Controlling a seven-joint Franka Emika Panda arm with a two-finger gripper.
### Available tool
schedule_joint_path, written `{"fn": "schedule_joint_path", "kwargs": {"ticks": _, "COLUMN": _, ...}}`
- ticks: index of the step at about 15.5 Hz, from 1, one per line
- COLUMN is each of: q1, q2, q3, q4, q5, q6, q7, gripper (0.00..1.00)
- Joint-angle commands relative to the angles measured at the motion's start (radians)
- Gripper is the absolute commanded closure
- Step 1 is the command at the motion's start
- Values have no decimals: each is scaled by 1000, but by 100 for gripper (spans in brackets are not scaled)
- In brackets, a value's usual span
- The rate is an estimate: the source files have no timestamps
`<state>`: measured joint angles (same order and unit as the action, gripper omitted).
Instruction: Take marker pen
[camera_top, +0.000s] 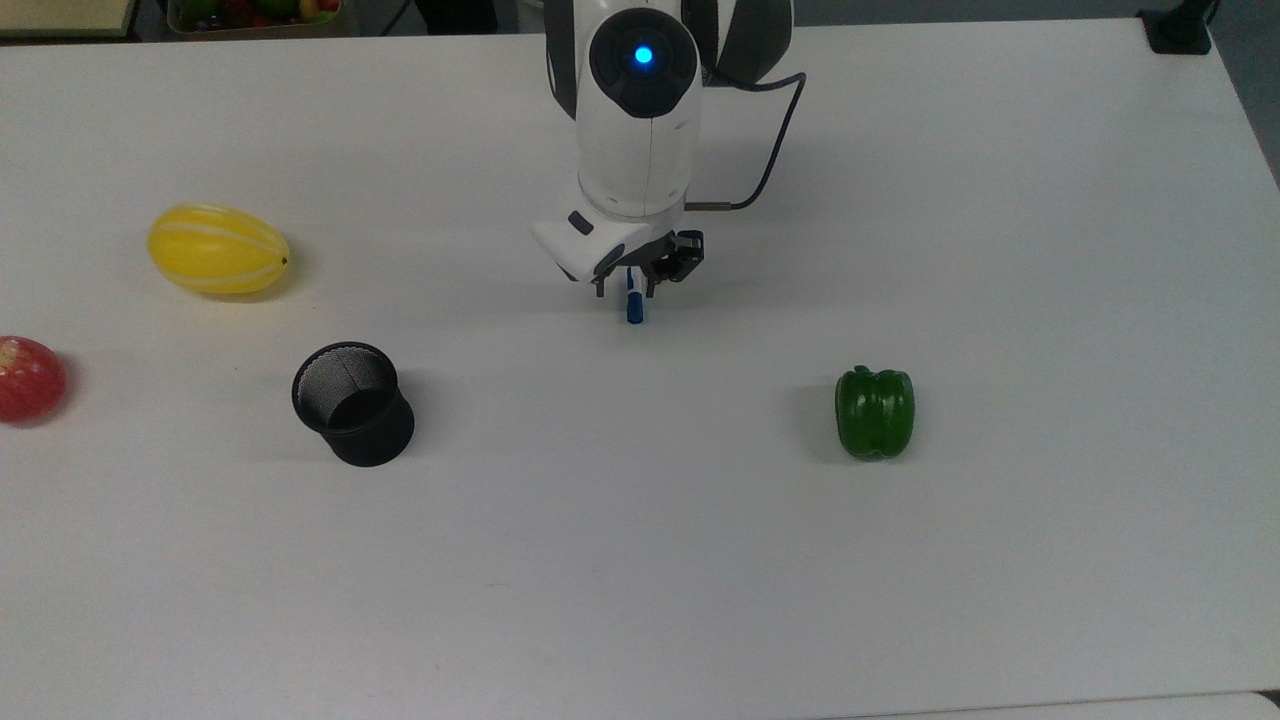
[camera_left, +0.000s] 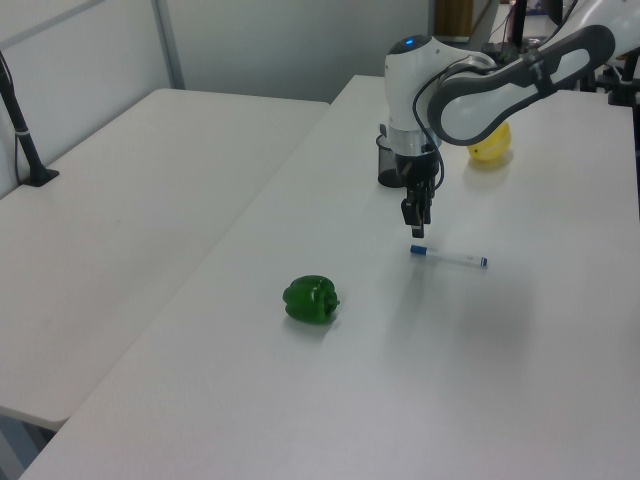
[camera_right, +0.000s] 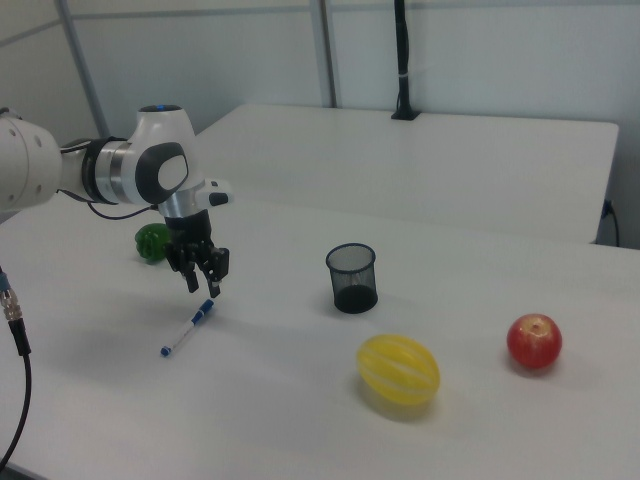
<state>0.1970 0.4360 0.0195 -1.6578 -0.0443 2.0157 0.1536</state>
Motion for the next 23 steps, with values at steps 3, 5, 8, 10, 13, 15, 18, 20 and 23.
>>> {"fn": "schedule_joint_path", "kwargs": {"ticks": 3, "q1": 10, "q2": -6, "q3": -9, "q4": -2, "q5": -17, "q6": 12, "q7": 17, "gripper": 0}}
{"fn": "schedule_joint_path", "kwargs": {"ticks": 5, "q1": 10, "q2": -14, "q3": -9, "q4": 0, "q5": -17, "q6": 8, "q7": 17, "gripper": 0}}
{"fn": "schedule_joint_path", "kwargs": {"ticks": 8, "q1": 4, "q2": -71, "q3": -9, "q4": 0, "q5": -17, "q6": -5, "q7": 4, "gripper": 0}}
{"fn": "schedule_joint_path", "kwargs": {"ticks": 10, "q1": -1, "q2": -127, "q3": -12, "q4": 1, "q5": -17, "q6": -66, "q7": -46, "gripper": 0}}
{"fn": "schedule_joint_path", "kwargs": {"ticks": 13, "q1": -31, "q2": -241, "q3": -15, "q4": 13, "q5": -11, "q6": -199, "q7": -152, "gripper": 0}}
{"fn": "schedule_joint_path", "kwargs": {"ticks": 15, "q1": -51, "q2": -319, "q3": -21, "q4": 13, "q5": -11, "q6": -264, "q7": -181, "gripper": 0}}
{"fn": "schedule_joint_path", "kwargs": {"ticks": 18, "q1": -83, "q2": -405, "q3": -21, "q4": 12, "q5": -8, "q6": -351, "q7": -255, "gripper": 0}}
{"fn": "schedule_joint_path", "kwargs": {"ticks": 20, "q1": -96, "q2": -447, "q3": -21, "q4": 12, "q5": -6, "q6": -402, "q7": -256, "gripper": 0}}
{"fn": "schedule_joint_path", "kwargs": {"ticks": 23, "q1": -113, "q2": -488, "q3": -23, "q4": 9, "q5": -2, "q6": -448, "q7": -258, "gripper": 0}}
